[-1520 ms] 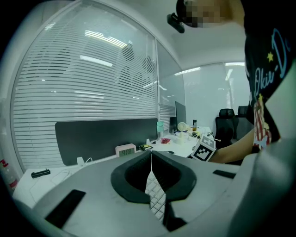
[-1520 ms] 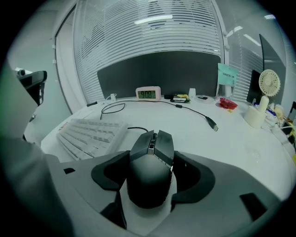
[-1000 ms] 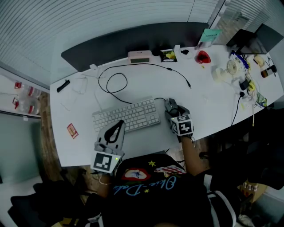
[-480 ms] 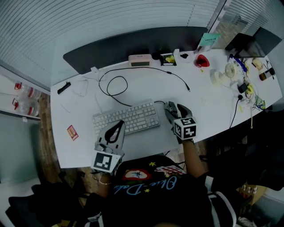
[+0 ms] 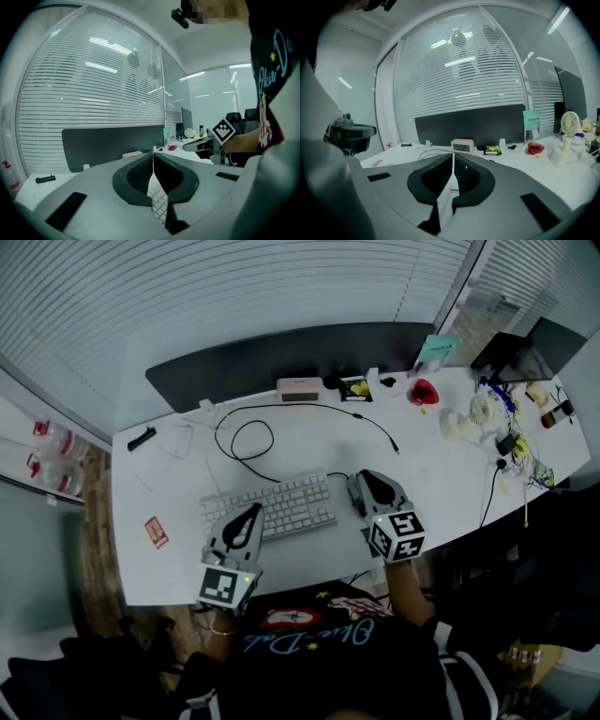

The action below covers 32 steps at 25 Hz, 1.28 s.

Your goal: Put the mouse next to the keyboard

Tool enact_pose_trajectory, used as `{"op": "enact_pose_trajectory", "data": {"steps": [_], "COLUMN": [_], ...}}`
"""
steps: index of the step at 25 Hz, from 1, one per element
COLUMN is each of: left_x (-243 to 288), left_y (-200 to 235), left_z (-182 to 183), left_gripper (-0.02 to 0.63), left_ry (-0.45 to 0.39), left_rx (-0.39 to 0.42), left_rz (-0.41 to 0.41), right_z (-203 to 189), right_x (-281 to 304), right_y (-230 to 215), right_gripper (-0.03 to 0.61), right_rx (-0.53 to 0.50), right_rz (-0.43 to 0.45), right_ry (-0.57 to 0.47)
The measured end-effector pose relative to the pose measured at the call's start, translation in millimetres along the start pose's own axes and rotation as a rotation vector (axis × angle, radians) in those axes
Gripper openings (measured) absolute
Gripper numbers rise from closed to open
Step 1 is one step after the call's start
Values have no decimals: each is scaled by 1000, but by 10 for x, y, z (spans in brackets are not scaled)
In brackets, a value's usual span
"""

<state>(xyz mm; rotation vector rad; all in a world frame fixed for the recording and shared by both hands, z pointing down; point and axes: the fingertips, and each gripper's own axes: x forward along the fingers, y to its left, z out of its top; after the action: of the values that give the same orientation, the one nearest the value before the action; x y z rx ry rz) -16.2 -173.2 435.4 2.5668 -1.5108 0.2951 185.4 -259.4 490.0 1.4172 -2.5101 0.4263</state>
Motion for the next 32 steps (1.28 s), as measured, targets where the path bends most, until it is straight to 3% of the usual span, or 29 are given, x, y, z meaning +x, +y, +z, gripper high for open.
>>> {"op": "enact_pose_trajectory", "data": {"steps": [8,32], "left_x": [-10,-58], "left_y": [100,175], "left_z": [82,15], "left_gripper": [5,5], "left_ry": [-31,-19], "left_rx": [0,-13], "left_rz": [15,36], "right_z": [500,461], "right_x": [-81,6], "right_y": [373,557], "right_gripper": [5,-2], "right_rx": [-33,-74], "right_rz": [117,158], "right_ry": [-131,-90]}}
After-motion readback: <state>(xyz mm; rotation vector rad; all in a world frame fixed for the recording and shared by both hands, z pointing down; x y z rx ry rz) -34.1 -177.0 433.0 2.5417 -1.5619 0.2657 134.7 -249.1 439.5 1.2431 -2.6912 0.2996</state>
